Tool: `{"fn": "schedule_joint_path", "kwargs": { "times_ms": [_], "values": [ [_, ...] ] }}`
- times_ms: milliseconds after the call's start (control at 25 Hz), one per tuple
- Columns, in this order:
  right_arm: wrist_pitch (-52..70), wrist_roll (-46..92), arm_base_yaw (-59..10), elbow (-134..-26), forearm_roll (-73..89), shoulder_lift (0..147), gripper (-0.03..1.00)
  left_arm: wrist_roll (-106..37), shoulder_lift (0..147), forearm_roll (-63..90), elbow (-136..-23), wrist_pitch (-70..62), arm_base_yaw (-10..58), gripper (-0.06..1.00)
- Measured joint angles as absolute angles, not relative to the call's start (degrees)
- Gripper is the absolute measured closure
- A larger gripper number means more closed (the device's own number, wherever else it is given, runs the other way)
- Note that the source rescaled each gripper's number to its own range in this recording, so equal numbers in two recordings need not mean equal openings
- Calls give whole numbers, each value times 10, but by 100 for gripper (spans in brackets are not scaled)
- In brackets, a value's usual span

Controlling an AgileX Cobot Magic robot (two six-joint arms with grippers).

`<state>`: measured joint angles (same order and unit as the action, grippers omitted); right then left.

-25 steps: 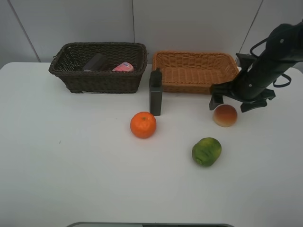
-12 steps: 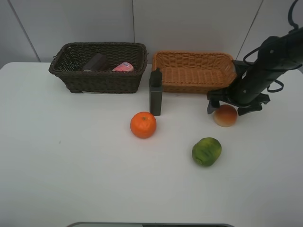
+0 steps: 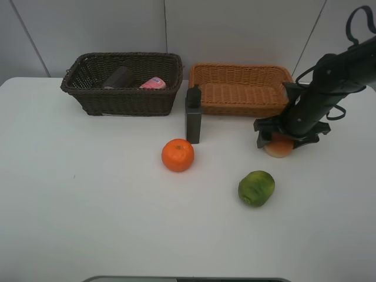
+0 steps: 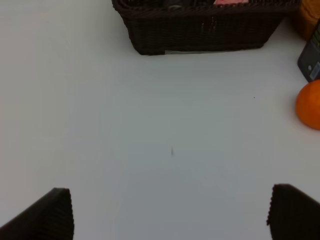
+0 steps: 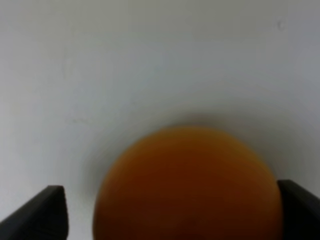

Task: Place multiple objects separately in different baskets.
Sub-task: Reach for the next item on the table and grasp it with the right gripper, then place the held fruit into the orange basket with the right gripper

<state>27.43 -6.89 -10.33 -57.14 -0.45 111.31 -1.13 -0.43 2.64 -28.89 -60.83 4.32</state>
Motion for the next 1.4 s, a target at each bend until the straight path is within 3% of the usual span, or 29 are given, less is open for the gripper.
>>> {"fn": "schedule_joint_path", "kwargs": {
  "times_ms": [80,120,1040,1400],
  "values": [
    [273,-69,-103,-571,-4,1118,47,-11,-4,26,-289,-608,43,-2],
    [273,-69,-103,-571,-4,1120,52,-11,-4,26,-289,-608,43,-2],
    [294,-69,-103,-571,4,1093,52,-11,-4,26,-289,-608,43,-2],
    [466,-69,-103,-686,7,1069,52,-11,-4,26,-289,-608,43,-2]
  ]
}}
